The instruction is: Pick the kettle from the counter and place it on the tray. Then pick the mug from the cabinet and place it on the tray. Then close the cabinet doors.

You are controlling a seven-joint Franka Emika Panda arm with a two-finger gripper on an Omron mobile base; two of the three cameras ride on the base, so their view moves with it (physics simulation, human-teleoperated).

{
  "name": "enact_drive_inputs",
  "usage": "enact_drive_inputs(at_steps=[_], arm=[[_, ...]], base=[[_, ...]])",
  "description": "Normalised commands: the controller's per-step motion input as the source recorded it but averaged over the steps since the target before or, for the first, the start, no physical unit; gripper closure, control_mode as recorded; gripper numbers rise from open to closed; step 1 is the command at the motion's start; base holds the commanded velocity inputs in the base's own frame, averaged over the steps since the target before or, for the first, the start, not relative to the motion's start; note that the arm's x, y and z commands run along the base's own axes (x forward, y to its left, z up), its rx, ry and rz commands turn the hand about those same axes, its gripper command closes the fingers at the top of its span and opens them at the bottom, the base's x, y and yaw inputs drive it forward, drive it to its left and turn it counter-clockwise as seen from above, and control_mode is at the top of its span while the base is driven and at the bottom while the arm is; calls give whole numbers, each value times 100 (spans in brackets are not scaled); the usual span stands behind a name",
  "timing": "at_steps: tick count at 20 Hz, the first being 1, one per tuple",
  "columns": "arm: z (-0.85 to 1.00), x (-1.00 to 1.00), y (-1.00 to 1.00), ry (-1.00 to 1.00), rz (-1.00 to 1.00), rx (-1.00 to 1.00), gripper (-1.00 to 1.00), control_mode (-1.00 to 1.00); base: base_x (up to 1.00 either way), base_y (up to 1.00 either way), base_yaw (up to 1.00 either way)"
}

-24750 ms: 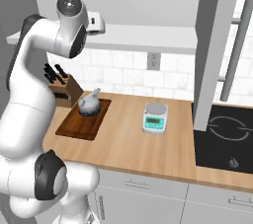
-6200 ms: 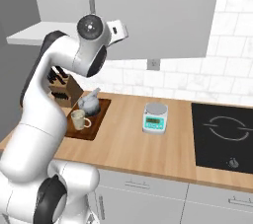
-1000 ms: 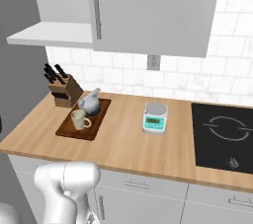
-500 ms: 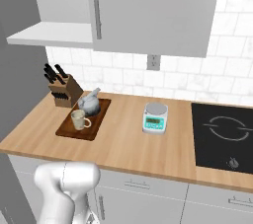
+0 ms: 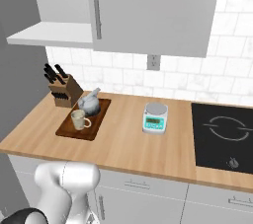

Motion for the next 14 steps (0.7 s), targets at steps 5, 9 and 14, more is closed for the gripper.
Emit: enact_drive_inputs(at_steps=[5,9,14], arm=[[3,-2,60,0,-1,-22,-100,-100],[-6,15,58,0,-8,-13,-100,-100],[-21,38,44,0,-23,-3,-100,-100]], base=[[0,0,0],[0,0,0],[0,0,0]])
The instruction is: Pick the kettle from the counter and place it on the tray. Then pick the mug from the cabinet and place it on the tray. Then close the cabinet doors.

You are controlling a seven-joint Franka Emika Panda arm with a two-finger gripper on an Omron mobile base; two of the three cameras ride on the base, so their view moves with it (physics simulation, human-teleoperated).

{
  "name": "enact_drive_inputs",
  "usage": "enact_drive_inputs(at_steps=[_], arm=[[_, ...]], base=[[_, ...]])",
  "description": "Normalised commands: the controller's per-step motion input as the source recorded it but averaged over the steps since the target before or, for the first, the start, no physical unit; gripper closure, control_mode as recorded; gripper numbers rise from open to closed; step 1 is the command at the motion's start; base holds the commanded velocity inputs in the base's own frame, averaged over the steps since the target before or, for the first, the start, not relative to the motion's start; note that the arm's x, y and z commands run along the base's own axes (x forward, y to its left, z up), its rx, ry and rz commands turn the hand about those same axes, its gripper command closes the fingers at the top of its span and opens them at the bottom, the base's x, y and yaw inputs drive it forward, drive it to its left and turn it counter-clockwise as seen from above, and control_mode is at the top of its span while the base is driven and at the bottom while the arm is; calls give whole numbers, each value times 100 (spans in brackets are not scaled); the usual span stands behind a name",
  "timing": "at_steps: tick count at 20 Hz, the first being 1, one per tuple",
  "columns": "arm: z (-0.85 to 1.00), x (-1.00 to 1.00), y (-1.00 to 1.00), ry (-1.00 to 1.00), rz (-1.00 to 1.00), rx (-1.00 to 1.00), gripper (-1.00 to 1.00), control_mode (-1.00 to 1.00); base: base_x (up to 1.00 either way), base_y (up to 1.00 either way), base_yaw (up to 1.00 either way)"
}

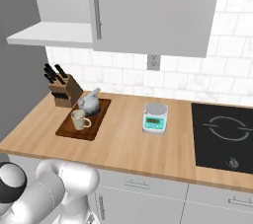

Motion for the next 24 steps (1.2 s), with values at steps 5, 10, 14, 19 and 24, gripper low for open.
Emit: enact_drive_inputs(at_steps=[5,10,14,19,24], arm=[[-29,42,33,0,-26,1,-100,-100],[-26,59,4,0,-16,6,-100,-100],[-8,58,-19,0,-10,1,-100,-100],[-14,23,-43,0,-14,0,-100,-100],[-13,16,-54,-4,-13,0,-100,-100]], base=[[0,0,0],[0,0,0],[0,0,0],[0,0,0],[0,0,0]])
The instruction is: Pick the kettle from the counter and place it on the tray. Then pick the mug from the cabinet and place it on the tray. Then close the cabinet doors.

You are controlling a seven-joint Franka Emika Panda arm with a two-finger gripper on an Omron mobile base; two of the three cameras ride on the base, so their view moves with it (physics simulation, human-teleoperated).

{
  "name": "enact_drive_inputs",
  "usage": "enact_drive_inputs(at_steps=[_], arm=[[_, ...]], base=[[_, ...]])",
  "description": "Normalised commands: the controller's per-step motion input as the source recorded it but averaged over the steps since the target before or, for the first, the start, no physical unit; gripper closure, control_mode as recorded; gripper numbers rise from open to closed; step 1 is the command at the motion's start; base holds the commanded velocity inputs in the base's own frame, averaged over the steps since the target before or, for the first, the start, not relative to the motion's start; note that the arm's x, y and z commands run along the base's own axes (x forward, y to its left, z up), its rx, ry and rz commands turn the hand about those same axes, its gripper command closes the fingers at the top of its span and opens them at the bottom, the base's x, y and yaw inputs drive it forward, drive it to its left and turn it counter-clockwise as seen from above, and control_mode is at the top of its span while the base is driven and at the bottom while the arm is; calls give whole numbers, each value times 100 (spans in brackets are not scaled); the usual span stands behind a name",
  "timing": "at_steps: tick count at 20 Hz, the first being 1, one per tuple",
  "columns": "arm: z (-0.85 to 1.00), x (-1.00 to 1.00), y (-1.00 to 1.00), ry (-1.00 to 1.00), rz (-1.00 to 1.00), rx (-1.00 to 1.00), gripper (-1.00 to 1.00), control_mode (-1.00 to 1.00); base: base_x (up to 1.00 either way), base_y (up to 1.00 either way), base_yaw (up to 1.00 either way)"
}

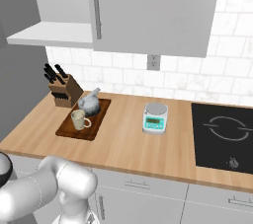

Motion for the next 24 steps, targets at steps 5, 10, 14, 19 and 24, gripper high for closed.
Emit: enact_drive_inputs(at_steps=[5,10,14,19,24], arm=[[-1,34,-56,-5,-14,0,-100,-100],[0,42,-73,-3,-17,0,-100,-100],[0,47,-81,-6,-12,2,-100,-100],[0,53,-81,-5,-11,5,-100,-100],[0,57,-79,-4,-11,6,-100,-100]], base=[[0,0,0],[0,0,0],[0,0,0],[0,0,0],[0,0,0]])
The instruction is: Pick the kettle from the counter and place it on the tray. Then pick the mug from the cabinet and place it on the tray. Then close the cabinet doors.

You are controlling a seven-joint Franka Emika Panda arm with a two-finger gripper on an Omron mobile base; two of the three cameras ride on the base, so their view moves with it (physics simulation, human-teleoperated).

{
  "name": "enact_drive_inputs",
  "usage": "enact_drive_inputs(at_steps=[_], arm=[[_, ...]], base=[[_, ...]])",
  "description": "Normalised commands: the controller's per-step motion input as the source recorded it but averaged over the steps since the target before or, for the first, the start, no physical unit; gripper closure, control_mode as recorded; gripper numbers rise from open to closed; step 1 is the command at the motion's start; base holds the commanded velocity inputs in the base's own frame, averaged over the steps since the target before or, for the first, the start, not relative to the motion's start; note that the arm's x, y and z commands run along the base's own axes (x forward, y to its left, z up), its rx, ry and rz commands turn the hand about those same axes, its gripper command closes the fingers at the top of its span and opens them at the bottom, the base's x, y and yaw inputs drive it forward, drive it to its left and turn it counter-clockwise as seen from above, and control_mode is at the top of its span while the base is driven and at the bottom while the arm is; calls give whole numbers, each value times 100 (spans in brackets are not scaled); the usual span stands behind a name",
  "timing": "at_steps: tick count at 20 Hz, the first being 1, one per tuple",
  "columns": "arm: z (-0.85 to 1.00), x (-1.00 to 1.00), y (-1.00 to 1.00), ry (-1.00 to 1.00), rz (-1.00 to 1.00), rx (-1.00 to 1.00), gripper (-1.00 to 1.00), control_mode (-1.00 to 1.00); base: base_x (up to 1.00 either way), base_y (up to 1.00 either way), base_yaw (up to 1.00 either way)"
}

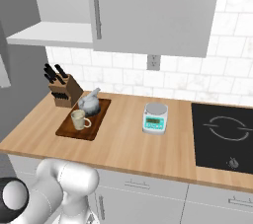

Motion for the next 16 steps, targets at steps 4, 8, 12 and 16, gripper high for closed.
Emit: enact_drive_inputs(at_steps=[4,8,12,16], arm=[[0,65,-73,-3,-12,5,-100,-100],[-3,74,-69,0,-9,5,-100,-100],[-6,85,-64,0,-4,5,-100,-100],[-4,97,-57,0,0,7,-100,-100]], base=[[0,0,0],[0,0,0],[0,0,0],[0,0,0]])
